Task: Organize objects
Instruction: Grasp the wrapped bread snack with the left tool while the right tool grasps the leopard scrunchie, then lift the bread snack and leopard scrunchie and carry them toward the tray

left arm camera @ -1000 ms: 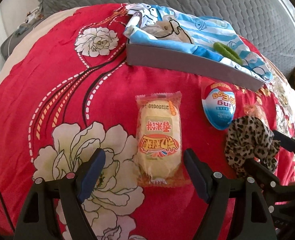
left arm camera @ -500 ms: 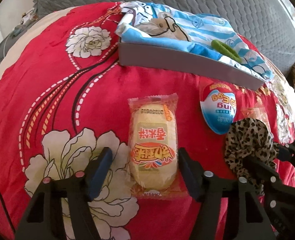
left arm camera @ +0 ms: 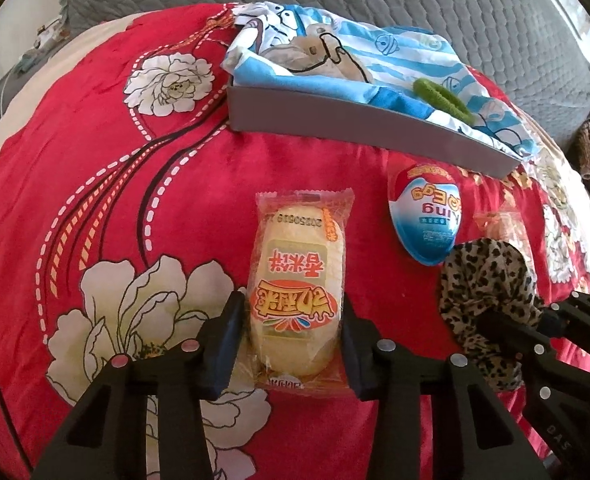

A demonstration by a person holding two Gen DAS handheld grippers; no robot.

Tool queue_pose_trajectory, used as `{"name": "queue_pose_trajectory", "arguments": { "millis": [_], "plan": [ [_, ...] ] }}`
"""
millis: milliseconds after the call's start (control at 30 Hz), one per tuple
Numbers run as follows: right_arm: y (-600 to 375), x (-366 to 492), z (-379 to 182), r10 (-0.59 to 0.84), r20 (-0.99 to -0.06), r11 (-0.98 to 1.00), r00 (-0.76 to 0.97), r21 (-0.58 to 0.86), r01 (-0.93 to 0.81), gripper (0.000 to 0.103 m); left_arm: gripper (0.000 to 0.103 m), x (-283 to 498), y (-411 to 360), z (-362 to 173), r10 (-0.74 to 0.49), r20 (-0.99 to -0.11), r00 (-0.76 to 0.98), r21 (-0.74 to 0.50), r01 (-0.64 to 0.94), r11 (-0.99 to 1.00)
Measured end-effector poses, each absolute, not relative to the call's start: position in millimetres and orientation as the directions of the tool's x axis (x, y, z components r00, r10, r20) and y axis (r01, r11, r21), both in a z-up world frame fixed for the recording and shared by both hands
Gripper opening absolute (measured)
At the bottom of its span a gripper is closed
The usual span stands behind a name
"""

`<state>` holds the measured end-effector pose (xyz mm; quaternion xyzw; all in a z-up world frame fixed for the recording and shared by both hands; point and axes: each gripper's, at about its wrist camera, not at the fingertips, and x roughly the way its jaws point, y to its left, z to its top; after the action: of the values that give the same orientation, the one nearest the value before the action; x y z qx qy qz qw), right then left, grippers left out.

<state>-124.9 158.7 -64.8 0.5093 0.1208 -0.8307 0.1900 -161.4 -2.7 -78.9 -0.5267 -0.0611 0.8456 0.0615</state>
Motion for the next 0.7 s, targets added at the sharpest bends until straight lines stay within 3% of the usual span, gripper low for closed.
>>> {"name": "queue_pose_trajectory", "arguments": {
  "millis": [700],
  "plan": [
    [164.0, -117.1, -37.0, -0.251, -0.866, -0.890, -0.432, 0.032, 0.455, 0.013, 0.042, -143.7, 3.4, -49.8, 0.161, -0.852, -0.497, -0.149, -0.065, -0.987]
  ]
}}
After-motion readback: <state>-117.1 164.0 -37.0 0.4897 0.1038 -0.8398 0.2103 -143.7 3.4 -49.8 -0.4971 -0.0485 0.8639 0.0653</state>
